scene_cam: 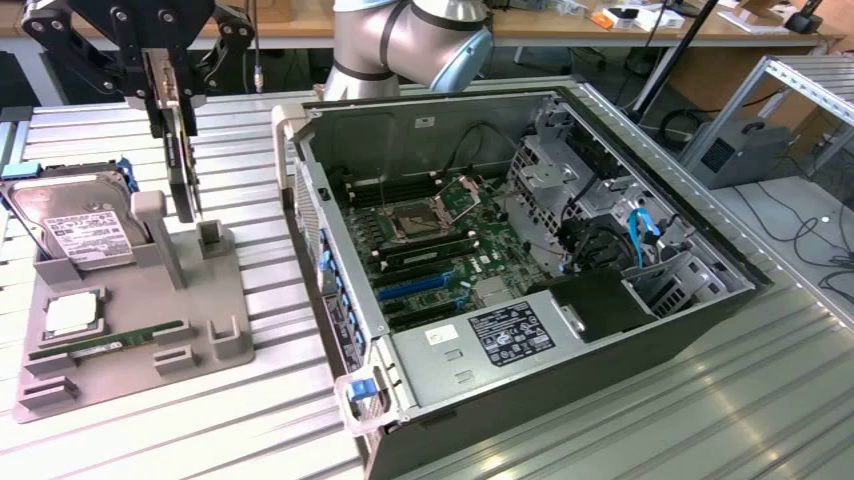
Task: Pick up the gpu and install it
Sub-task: 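Pick up the gpu and move the gpu toward the slot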
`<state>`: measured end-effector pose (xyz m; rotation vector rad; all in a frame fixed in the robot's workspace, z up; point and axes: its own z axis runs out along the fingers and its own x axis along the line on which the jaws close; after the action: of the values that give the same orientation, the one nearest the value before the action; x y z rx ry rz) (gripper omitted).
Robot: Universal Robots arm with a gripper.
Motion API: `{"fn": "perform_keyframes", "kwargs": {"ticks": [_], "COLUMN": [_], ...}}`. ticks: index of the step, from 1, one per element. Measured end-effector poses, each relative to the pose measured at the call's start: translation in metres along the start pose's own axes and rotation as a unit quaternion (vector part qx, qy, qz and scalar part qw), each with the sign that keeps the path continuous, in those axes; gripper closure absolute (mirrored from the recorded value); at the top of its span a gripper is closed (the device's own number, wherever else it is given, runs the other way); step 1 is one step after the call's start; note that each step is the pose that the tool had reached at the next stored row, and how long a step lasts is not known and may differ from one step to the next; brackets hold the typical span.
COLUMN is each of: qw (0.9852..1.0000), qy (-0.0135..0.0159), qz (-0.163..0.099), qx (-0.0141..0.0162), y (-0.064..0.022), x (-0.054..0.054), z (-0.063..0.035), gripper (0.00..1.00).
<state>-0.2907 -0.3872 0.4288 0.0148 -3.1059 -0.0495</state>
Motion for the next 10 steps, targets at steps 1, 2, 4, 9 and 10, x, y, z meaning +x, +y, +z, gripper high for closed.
{"fn": "perform_keyframes", "kwargs": {"ticks": [1,2,4,9,10], "qw": [1.0000,1.0000,1.0000,1.0000,1.0000], "qy": [0.0000,0.0000,0.0000,0.0005,0.0010], "qz": [0.000,0.000,0.000,0.000,0.000], "qx": [-0.0001,-0.0003,-0.0008,-0.0037,-0.0044], "y": [0.0000,0.0001,0.0001,0.0000,-0.0002], "x": [0.0000,0.0001,0.0001,-0.0022,-0.0040], "z": [-0.0007,-0.0017,-0.0036,-0.0046,-0.0047], "gripper": [0.73,0.73,0.73,0.73,0.73]}}
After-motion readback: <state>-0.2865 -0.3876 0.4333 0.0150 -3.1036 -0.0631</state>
